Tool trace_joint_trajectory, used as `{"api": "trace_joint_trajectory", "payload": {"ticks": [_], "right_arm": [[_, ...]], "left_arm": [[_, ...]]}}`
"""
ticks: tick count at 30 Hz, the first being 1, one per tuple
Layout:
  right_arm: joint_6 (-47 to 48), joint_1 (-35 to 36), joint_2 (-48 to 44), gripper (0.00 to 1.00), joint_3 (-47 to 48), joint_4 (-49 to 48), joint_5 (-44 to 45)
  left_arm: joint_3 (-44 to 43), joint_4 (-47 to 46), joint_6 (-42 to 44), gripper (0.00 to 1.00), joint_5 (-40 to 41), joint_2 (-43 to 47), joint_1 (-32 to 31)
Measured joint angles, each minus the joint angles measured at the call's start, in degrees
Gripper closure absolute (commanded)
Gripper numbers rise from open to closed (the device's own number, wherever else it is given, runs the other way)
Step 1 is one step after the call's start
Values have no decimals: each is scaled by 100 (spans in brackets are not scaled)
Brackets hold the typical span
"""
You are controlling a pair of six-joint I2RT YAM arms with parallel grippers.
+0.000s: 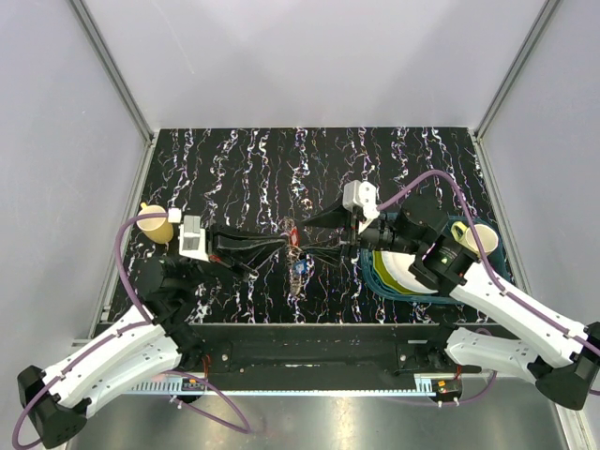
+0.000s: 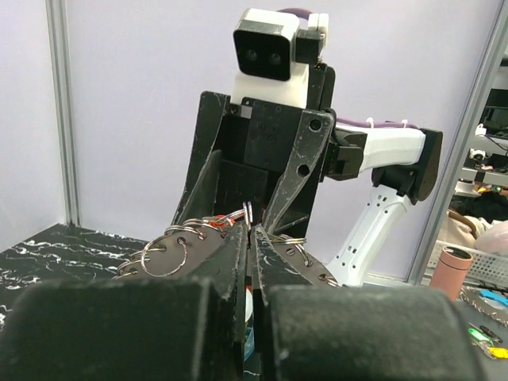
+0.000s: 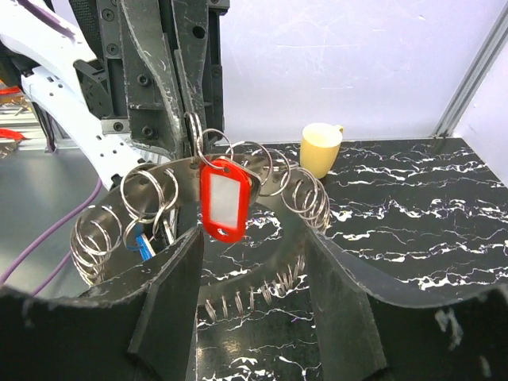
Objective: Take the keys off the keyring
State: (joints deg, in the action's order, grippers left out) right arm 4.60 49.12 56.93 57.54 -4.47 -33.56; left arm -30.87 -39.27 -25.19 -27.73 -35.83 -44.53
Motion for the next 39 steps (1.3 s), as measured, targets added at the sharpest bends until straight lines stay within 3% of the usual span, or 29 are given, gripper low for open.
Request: {"api": "trace_joint_trajectory", "payload": {"ticks": [11,13,15,21,39], "right_arm": [[4,0,107,45,-7,-151,-267],[4,0,140,52,-7,-170,-365],[20,0,162,67,-7,-173,-452],[66,-2,188,88,-7,-162,-446],[170,-2,396,100,9,264,116]], "left_arm": [[116,-433,-170,100,35,-190,0],[138,-461,-184,100,35,-216,2],[140,-466,-186,100,37,-254,7],[140,-450,-177,100,48,-260,7],[153,35,96,100,584,-173,52]]}}
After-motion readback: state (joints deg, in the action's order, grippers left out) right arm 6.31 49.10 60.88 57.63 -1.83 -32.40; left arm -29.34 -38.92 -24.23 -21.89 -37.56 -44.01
